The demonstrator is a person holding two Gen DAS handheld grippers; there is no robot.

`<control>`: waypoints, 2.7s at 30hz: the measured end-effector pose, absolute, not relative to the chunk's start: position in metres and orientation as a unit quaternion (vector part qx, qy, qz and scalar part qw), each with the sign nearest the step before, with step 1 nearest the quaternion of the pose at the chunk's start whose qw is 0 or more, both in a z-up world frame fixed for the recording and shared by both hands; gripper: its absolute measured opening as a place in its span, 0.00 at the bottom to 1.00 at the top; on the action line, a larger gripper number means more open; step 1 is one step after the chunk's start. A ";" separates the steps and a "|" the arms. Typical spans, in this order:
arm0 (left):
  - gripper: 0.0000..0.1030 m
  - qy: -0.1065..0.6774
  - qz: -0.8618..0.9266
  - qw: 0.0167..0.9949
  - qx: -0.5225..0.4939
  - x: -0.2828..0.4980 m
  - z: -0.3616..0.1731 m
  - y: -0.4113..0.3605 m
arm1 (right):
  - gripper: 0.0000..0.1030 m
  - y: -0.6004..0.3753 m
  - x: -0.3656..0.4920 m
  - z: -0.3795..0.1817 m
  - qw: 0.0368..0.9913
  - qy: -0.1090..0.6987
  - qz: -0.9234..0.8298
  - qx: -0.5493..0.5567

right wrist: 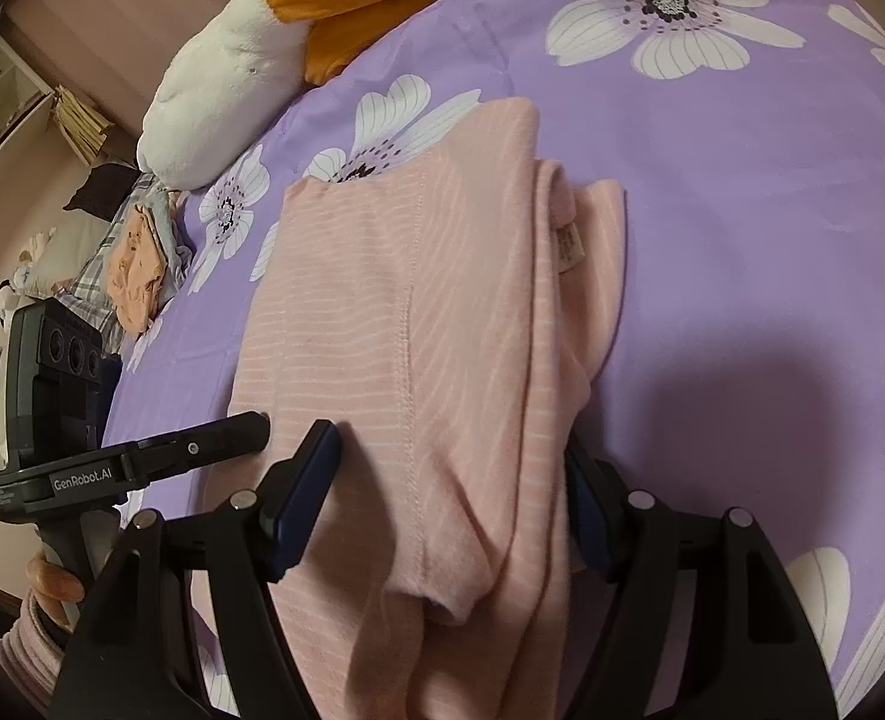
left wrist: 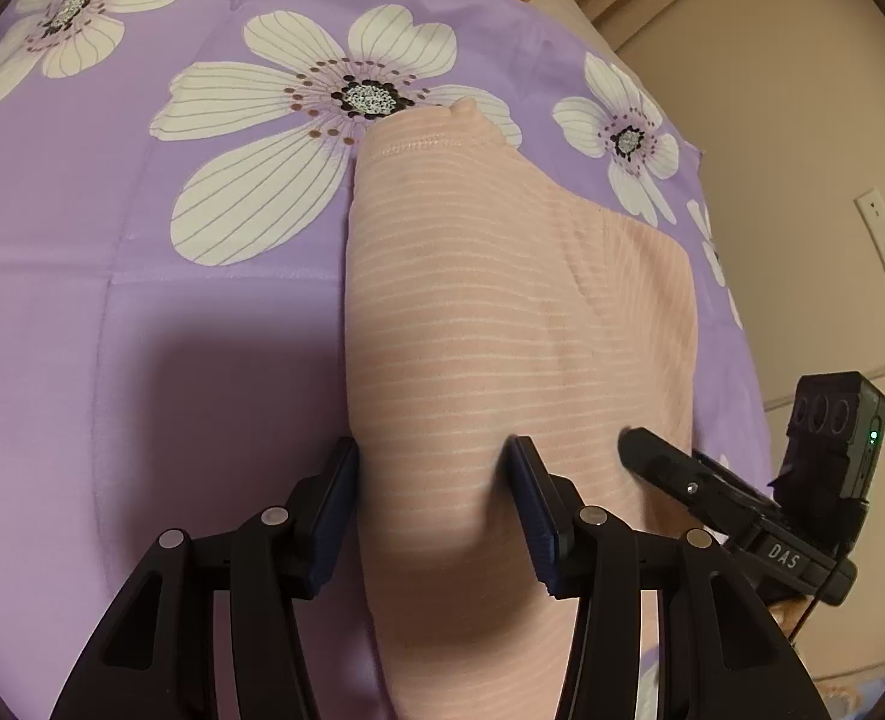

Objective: Fold small clothes

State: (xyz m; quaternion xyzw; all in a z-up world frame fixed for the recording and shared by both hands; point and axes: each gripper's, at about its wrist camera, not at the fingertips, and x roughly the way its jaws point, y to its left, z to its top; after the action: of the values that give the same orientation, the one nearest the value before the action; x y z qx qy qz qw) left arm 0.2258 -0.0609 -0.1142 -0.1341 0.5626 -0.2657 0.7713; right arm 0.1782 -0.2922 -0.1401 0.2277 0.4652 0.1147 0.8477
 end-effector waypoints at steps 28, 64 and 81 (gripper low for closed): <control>0.46 0.541 -0.287 0.782 -0.117 0.222 -0.104 -0.066 | 0.29 -0.264 0.176 -0.117 0.861 0.402 0.202 0.237; 0.64 0.549 -0.268 0.785 -0.097 0.220 -0.111 -0.063 | 0.53 -0.284 0.179 -0.139 0.845 0.444 0.150 0.257; 0.36 0.530 -0.276 0.798 -0.076 0.211 -0.106 -0.077 | 0.58 -0.288 0.179 -0.143 0.846 0.447 0.144 0.253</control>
State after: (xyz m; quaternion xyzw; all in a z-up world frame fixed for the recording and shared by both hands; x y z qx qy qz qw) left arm 0.2113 -0.0770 -0.1059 -0.0764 0.5296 -0.2760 0.7985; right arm 0.1790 -0.2879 -0.1425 0.2535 0.4470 0.1437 0.8458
